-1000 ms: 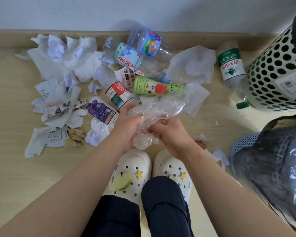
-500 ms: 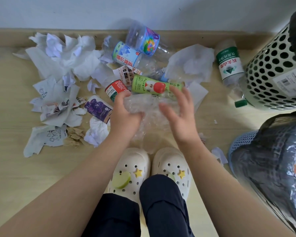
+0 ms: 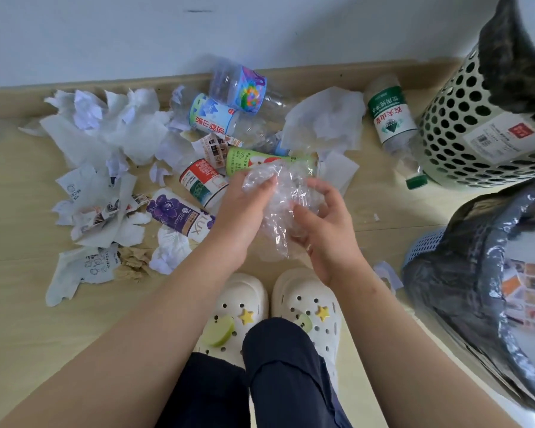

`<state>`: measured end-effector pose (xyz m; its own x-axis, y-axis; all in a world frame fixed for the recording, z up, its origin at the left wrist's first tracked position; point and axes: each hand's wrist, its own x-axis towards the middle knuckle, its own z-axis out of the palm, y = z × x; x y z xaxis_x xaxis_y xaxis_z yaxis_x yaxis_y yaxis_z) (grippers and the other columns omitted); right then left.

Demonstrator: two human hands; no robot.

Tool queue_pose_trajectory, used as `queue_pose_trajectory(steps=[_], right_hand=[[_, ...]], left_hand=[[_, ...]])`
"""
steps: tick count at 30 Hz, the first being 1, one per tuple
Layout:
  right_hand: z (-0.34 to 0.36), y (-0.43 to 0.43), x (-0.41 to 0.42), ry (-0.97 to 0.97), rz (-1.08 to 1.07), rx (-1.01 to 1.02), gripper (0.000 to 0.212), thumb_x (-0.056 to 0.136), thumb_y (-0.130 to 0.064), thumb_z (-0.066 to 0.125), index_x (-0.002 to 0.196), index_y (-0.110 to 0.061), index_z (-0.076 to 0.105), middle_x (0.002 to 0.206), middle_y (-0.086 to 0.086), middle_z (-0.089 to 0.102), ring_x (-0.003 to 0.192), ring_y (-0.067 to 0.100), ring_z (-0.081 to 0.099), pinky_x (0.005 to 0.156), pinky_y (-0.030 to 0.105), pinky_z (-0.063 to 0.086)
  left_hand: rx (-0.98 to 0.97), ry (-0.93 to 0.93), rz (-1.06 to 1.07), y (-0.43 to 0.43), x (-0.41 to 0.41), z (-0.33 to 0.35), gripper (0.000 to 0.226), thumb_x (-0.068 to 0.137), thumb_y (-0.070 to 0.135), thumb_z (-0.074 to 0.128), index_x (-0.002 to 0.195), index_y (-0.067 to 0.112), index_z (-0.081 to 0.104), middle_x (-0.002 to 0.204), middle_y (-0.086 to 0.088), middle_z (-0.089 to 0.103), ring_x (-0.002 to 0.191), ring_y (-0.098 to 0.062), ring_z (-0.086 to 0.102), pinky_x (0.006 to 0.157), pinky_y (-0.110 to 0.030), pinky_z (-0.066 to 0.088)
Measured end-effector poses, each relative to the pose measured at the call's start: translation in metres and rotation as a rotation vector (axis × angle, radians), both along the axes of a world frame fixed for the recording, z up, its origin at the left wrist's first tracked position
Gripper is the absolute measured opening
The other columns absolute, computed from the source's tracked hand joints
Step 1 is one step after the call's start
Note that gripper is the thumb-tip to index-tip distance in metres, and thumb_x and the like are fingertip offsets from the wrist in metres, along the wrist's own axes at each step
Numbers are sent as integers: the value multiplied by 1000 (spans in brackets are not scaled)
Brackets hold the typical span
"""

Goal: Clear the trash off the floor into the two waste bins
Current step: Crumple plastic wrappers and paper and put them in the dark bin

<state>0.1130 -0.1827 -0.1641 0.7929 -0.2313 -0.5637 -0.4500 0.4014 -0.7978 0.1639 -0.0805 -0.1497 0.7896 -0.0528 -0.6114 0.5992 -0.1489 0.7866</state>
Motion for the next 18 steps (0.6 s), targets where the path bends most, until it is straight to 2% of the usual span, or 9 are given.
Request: queue_pose_trajectory(steps=[3,5,7,8,10,12,14,16,18], right_hand=[[25,-16,-6,-32,-141,-65,29,87,-1,60,91,-29,53,93,8,52,57,9,55,54,22,49],[43,-28,-9,-53,-233,-145,29,86,-1,60,88,-29,51,79,-1,53,58,10,55,57,23,52],[59,-43,-17,-86,-313,-249,31,85,-3,62,86,-32,50,82,-8,52,60,11,56,66,28,55],[67,-53,-22,-105,-351,-307,33,85,-4,63,85,-34,50,88,-9,52,62,10,57,69,29,56],[80,-69,-33,-148,-430,-395,34,84,-6,64,85,-37,50,93,-8,53,62,8,56,67,26,55],[90,-85,-47,-172,-534,-453,34,83,-6,65,85,-37,51,89,-5,56,60,7,54,60,23,51],[96,-100,-61,-164,-650,-469,34,84,-5,63,86,-37,52,82,-2,59,60,10,54,55,23,47],[100,-116,-75,-145,-760,-464,34,85,-4,62,86,-36,52,75,-7,64,58,11,55,53,25,47],[100,-131,-87,-109,-830,-510,34,86,-2,60,86,-35,50,66,-19,65,53,3,55,52,20,48]], left_hand=[[-128,-45,-118,-21,3,24,25,85,30,60,109,25,54,103,-3,65,92,-21,65,76,-35,51],[-251,-44,-189,-37,4,38,44,77,39,57,116,20,56,115,-5,64,107,-20,62,90,-37,49],[-327,-57,-256,-55,4,48,50,78,46,52,121,22,56,128,-2,58,121,-18,53,103,-41,40],[-378,-71,-290,-66,2,54,44,84,46,49,120,23,57,126,-1,60,120,-17,53,100,-38,41],[-450,-119,-346,-89,-3,65,29,94,37,40,111,27,61,115,0,65,110,-17,58,86,-33,46],[-430,-238,-450,-115,-11,76,21,94,35,41,102,35,61,113,2,63,109,-18,56,86,-35,43],[-376,-329,-553,-141,-22,81,18,97,30,42,96,41,57,107,13,58,103,-5,53,88,-26,39],[-302,-401,-631,-164,-37,84,18,98,23,43,101,38,52,102,25,51,93,6,49,84,-17,37],[-240,-522,-663,-182,-52,85,18,96,20,47,110,31,47,98,26,46,85,2,46,80,-13,38]])
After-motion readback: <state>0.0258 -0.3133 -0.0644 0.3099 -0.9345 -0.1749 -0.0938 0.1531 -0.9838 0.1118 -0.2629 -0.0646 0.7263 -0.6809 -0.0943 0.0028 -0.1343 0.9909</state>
